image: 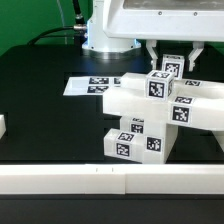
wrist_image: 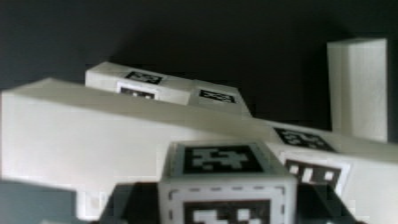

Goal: Assemble chair

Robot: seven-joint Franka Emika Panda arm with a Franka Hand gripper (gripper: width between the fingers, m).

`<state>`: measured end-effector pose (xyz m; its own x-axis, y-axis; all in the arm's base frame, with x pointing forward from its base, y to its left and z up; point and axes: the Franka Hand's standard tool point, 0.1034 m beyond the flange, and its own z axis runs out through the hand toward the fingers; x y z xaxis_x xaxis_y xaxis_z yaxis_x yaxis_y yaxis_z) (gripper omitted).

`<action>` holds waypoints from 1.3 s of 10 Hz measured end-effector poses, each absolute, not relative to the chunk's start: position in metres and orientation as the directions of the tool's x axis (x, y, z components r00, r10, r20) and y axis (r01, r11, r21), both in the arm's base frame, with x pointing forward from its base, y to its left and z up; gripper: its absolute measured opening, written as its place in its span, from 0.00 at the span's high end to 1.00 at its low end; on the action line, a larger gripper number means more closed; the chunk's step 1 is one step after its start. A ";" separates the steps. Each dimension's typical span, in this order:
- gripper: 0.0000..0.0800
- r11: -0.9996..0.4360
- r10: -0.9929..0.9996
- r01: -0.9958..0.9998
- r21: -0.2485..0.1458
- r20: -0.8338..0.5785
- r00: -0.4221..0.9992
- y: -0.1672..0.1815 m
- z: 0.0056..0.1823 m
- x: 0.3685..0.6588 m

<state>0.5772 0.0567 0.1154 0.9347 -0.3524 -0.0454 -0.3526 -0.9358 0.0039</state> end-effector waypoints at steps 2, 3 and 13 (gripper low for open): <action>0.64 -0.866 -0.499 -0.499 0.008 -0.047 0.865 0.054 0.115 0.577; 0.64 -0.825 -0.565 -0.566 0.005 -0.049 0.824 0.055 0.115 0.578; 0.64 -0.137 -0.988 -0.990 -0.015 -0.069 0.138 0.067 0.115 0.581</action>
Offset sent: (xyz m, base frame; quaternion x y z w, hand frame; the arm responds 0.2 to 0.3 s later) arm -0.0006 -0.0007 0.0008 0.0236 -0.0015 0.1566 0.9874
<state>0.5809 0.0669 0.1155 0.1376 -0.9881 -0.0690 -0.9905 -0.1369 -0.0148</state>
